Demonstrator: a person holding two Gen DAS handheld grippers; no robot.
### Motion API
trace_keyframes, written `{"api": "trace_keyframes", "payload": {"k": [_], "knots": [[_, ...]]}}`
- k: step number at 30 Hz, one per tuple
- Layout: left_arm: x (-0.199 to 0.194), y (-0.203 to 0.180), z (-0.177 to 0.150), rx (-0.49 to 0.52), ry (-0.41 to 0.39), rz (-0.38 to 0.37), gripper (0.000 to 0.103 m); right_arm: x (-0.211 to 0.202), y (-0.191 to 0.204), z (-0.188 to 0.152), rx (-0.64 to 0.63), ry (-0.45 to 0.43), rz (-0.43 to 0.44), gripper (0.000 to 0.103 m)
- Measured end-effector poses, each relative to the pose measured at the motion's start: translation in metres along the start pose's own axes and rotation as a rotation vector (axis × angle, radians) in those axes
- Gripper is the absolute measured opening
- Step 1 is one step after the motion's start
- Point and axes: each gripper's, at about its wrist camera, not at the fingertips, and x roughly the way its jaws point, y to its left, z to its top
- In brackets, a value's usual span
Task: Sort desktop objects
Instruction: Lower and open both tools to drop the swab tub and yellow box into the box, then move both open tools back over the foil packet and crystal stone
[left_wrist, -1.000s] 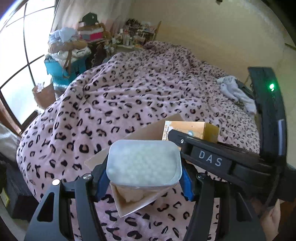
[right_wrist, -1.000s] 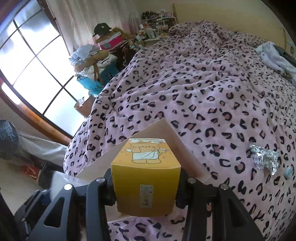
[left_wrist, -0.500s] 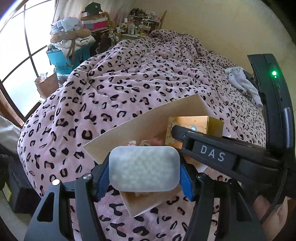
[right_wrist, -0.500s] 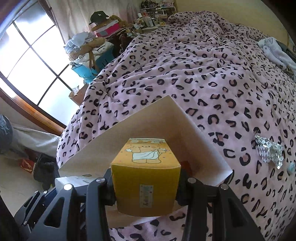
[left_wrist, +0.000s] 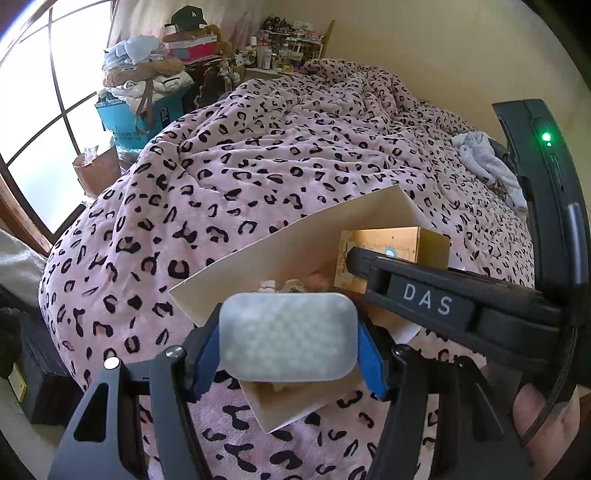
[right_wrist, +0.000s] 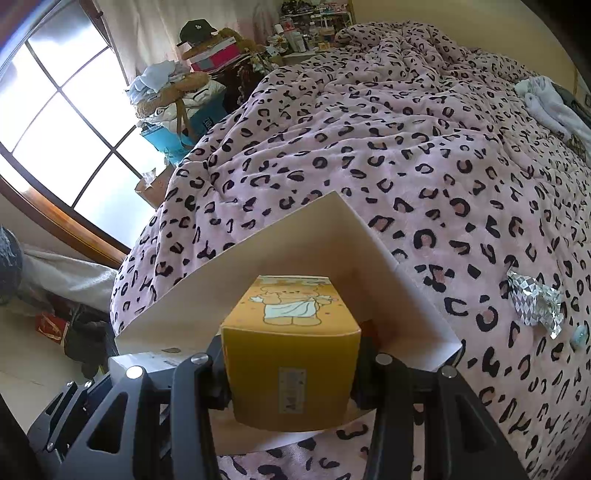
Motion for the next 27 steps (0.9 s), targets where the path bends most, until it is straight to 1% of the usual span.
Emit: {"api": "trace_keyframes", "payload": {"k": [4, 6, 8, 13, 16, 18, 21, 25, 27], "knots": [[-0.009, 0.000, 0.003, 0.001, -0.024, 0.010, 0.066, -0.002, 0.001, 0.002, 0.010, 0.010, 0.001, 0.047], [-0.013, 0.002, 0.005, 0.000, -0.035, 0.011, 0.071, -0.003, 0.001, 0.003, 0.015, 0.014, 0.002, 0.047], [-0.016, 0.003, 0.006, -0.001, -0.040, 0.014, 0.072, -0.004, 0.000, 0.004, 0.022, 0.022, 0.000, 0.047], [-0.022, 0.011, 0.005, -0.015, -0.043, 0.011, 0.073, -0.003, -0.004, 0.009, 0.062, 0.080, 0.004, 0.047], [-0.027, 0.016, 0.003, -0.027, -0.046, 0.005, 0.077, -0.007, -0.005, 0.012, 0.070, 0.095, 0.003, 0.047], [-0.031, 0.020, 0.003, -0.034, -0.051, 0.005, 0.078, -0.014, -0.003, 0.014, 0.071, 0.084, 0.009, 0.047], [-0.039, 0.022, 0.003, -0.039, -0.056, -0.002, 0.078, -0.036, -0.001, 0.015, 0.061, 0.049, 0.016, 0.047], [-0.050, 0.017, 0.002, -0.028, -0.069, -0.009, 0.078, -0.088, -0.008, 0.003, 0.058, -0.051, 0.001, 0.047], [-0.058, 0.007, -0.001, -0.005, -0.074, -0.026, 0.078, -0.110, -0.017, -0.007, 0.069, -0.093, -0.010, 0.048]]}}
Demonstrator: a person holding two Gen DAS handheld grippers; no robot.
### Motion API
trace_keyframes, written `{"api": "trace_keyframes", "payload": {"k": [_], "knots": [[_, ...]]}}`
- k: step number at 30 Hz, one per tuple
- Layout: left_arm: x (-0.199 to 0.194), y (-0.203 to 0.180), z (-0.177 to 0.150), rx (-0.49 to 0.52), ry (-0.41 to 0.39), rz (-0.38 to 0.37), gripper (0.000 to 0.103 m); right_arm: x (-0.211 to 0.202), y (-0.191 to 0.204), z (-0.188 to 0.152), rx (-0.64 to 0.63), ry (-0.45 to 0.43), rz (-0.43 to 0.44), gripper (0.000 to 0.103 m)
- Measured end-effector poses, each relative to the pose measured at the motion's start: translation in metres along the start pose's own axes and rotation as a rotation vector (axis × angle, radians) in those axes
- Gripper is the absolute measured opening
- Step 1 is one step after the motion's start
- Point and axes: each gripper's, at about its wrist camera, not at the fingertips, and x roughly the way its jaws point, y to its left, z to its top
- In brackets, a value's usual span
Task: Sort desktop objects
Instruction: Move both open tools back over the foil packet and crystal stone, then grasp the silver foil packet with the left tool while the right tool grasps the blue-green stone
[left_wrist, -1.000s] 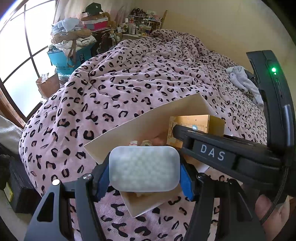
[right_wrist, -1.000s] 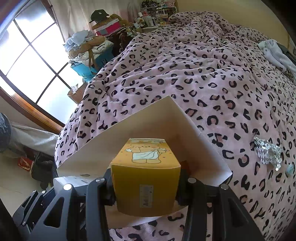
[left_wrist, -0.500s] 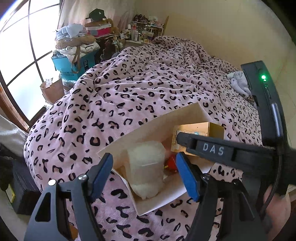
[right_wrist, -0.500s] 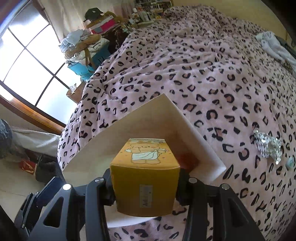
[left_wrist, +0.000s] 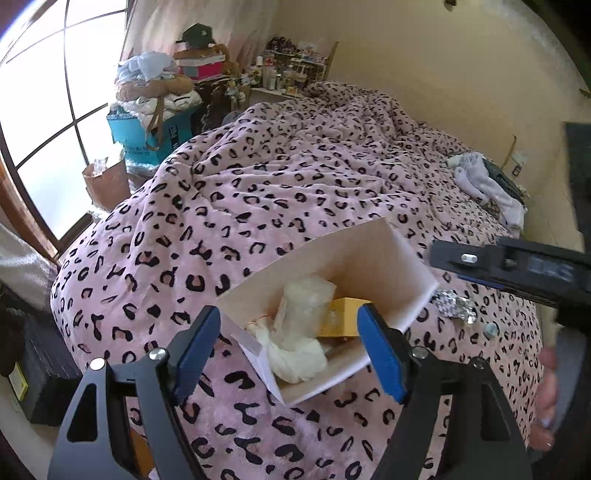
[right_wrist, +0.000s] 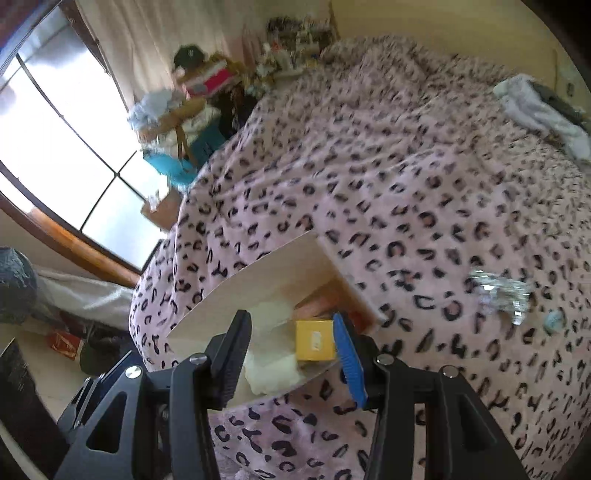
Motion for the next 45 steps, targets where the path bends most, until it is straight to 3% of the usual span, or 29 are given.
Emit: {"api": "trace_keyframes", "payload": {"k": [5, 9, 15, 23, 31, 45], "knots": [[-0.013, -0.040, -0.017, 0.074, -0.003, -0.056, 0.079, -0.058, -0.049, -0.049, 0.070, -0.098, -0.082, 0.059], [-0.012, -0.087, -0.051, 0.159, 0.015, -0.124, 0.083, -0.082, -0.099, -0.104, 0.171, -0.138, -0.172, 0.060], [0.005, -0.159, -0.109, 0.286, 0.089, -0.226, 0.083, -0.081, -0.163, -0.180, 0.299, -0.072, -0.267, 0.060], [0.015, -0.217, -0.153, 0.417, 0.117, -0.268, 0.083, -0.076, -0.221, -0.253, 0.461, -0.029, -0.307, 0.060], [0.020, -0.240, -0.176, 0.472, 0.142, -0.286, 0.083, -0.082, -0.239, -0.277, 0.508, -0.051, -0.344, 0.060], [0.027, -0.267, -0.189, 0.520, 0.156, -0.272, 0.083, -0.093, -0.248, -0.279, 0.518, -0.096, -0.368, 0.060]]}}
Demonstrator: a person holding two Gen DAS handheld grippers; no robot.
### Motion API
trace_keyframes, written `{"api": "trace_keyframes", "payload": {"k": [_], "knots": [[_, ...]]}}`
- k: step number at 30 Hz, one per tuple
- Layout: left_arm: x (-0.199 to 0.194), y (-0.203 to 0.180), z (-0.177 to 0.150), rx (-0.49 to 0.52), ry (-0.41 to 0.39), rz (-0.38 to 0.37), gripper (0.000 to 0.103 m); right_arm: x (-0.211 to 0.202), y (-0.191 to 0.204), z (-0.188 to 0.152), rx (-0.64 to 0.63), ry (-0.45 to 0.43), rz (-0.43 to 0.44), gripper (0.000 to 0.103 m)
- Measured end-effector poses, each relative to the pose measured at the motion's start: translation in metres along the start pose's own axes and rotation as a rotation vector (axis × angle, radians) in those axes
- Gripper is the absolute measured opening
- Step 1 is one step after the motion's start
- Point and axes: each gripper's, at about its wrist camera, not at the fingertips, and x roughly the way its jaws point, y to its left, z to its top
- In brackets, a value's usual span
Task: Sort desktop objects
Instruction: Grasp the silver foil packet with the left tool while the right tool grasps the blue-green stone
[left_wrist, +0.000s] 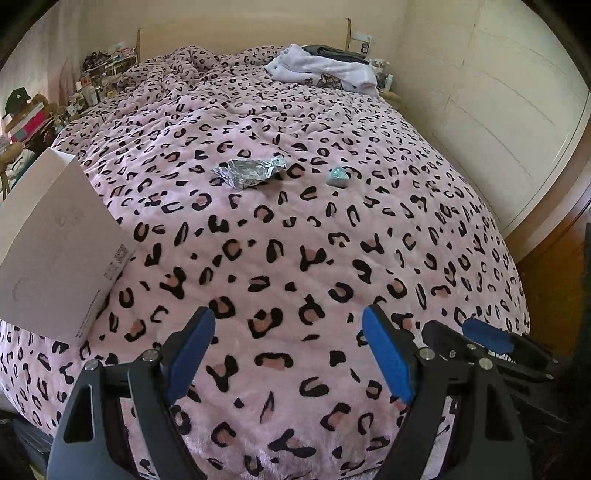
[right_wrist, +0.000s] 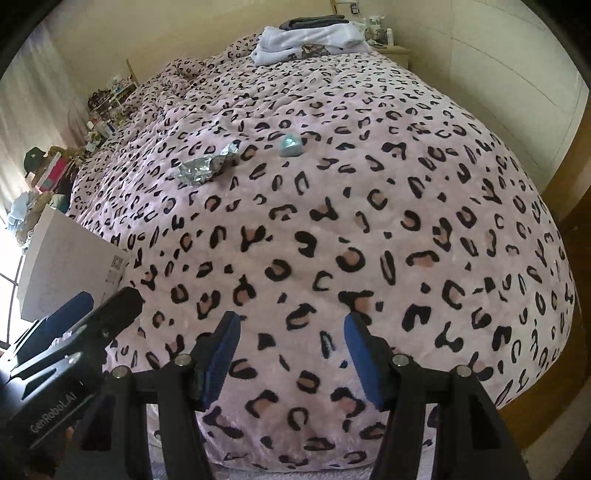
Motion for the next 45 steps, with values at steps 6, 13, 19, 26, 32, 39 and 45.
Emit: {"api": "trace_keyframes", "payload": {"k": [6, 13, 19, 26, 32, 39, 45], "knots": [[0.014, 0.002, 0.006, 0.007, 0.004, 0.021, 0.084, 0.015, -0.002, 0.007, 0.000, -0.003, 0.004, 0.060], [0.054, 0.028, 0.026, -0.043, 0.042, 0.031, 0.086, 0.050, -0.009, 0.031, 0.017, 0.001, 0.008, 0.060], [0.096, 0.056, 0.071, -0.075, 0.028, 0.061, 0.093, 0.082, -0.019, 0.084, 0.081, -0.013, 0.078, 0.060], [0.162, 0.081, 0.147, -0.162, 0.065, 0.060, 0.093, 0.136, -0.029, 0.167, 0.164, -0.029, 0.104, 0.060], [0.219, 0.082, 0.187, -0.151, 0.115, 0.090, 0.093, 0.188, -0.025, 0.218, 0.174, -0.001, 0.074, 0.060], [0.269, 0.082, 0.196, -0.173, 0.182, 0.062, 0.094, 0.232, -0.018, 0.232, 0.156, 0.060, 0.038, 0.060], [0.290, 0.072, 0.193, -0.168, 0.219, 0.045, 0.094, 0.253, -0.013, 0.230, 0.158, 0.088, 0.056, 0.060]]}}
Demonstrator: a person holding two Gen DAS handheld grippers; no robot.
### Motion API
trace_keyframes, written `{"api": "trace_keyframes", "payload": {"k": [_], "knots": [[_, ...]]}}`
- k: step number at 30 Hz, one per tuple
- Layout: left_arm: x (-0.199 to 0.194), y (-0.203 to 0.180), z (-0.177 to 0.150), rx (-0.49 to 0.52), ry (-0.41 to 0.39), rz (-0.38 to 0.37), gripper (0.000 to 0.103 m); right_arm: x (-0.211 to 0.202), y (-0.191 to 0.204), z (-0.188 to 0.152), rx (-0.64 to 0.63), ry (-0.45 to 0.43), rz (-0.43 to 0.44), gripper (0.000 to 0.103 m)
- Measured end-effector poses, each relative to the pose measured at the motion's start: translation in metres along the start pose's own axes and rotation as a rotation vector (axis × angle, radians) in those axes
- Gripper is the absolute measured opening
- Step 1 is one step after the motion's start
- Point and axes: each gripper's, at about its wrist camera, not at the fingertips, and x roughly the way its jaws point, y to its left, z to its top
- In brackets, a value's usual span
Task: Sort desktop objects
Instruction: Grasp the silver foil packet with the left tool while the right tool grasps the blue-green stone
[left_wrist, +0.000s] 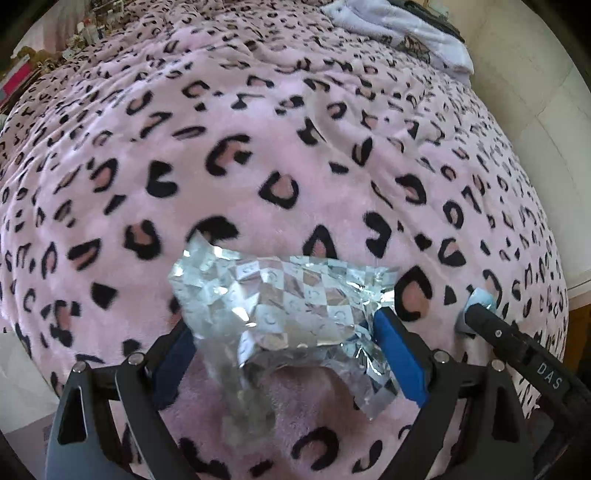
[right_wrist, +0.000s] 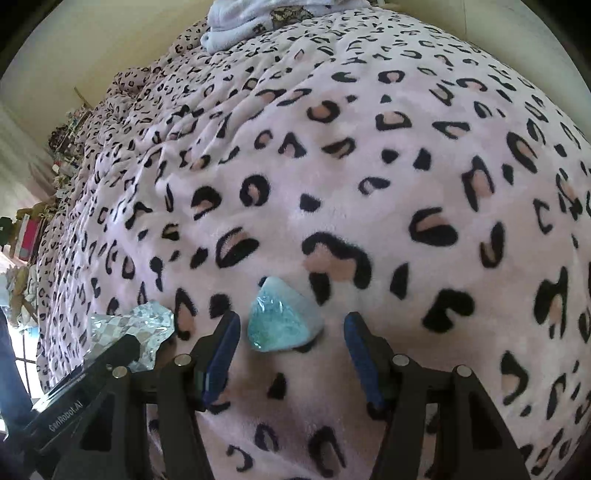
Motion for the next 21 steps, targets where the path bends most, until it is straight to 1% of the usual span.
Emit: {"api": "trace_keyframes", "payload": {"k": [3, 7, 8, 9, 11, 13, 14, 16, 21], "knots": [[0.007, -0.005, -0.005, 0.008, 0.005, 0.000, 0.094, 0.004, 0.000, -0.002, 0.000, -0.019, 0.005, 0.061], [0.010, -0.012, -0.012, 0.021, -0.024, 0.018, 0.093, 0.005, 0.004, -0.005, -0.042, -0.045, 0.019, 0.062], [0.010, -0.013, -0.014, 0.020, -0.029, 0.017, 0.092, 0.006, 0.006, -0.007, -0.064, -0.045, 0.008, 0.062], [0.010, -0.014, -0.015, 0.020, -0.032, 0.016, 0.088, 0.007, 0.007, -0.008, -0.083, -0.046, 0.000, 0.061], [0.009, -0.016, -0.018, 0.026, -0.043, 0.020, 0.083, 0.007, 0.010, -0.012, -0.116, -0.066, -0.019, 0.059], [0.007, -0.020, -0.021, 0.043, -0.062, 0.042, 0.082, 0.007, 0.009, -0.015, -0.130, -0.084, -0.029, 0.051], [0.007, -0.021, -0.023, 0.048, -0.069, 0.050, 0.080, 0.007, 0.008, -0.016, -0.132, -0.088, -0.030, 0.044], [0.005, -0.022, -0.025, 0.049, -0.079, 0.059, 0.077, 0.005, 0.004, -0.016, -0.128, -0.093, -0.013, 0.044], [-0.001, -0.018, -0.027, 0.033, -0.094, 0.051, 0.068, -0.003, 0.003, -0.019, -0.137, -0.112, 0.001, 0.044]]}}
